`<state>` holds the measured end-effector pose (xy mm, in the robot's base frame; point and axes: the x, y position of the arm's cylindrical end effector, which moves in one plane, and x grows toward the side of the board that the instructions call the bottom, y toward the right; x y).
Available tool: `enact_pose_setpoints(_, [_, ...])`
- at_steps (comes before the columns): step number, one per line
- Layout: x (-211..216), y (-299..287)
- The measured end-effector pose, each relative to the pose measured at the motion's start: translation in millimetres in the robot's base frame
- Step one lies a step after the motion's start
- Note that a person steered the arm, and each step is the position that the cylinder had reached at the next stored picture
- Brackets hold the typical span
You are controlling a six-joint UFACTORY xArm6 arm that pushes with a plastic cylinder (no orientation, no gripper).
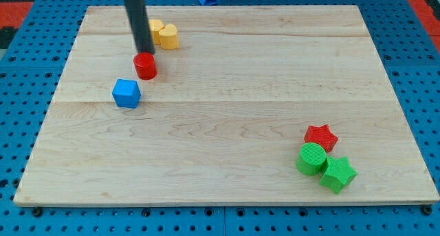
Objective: Separate the yellow heart to the yellow hexagon
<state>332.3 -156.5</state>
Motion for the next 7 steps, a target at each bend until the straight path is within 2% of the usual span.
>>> enact_pose_setpoints(1, [-9.4, 12.9])
enact_pose_setpoints(2, [-12.0, 95.2])
enact_pose_setpoints(3, [-37.8, 139.3])
enact_pose_setpoints(4, [-52.3, 72.1])
enact_pose_setpoints(7, [-97.7, 35.4])
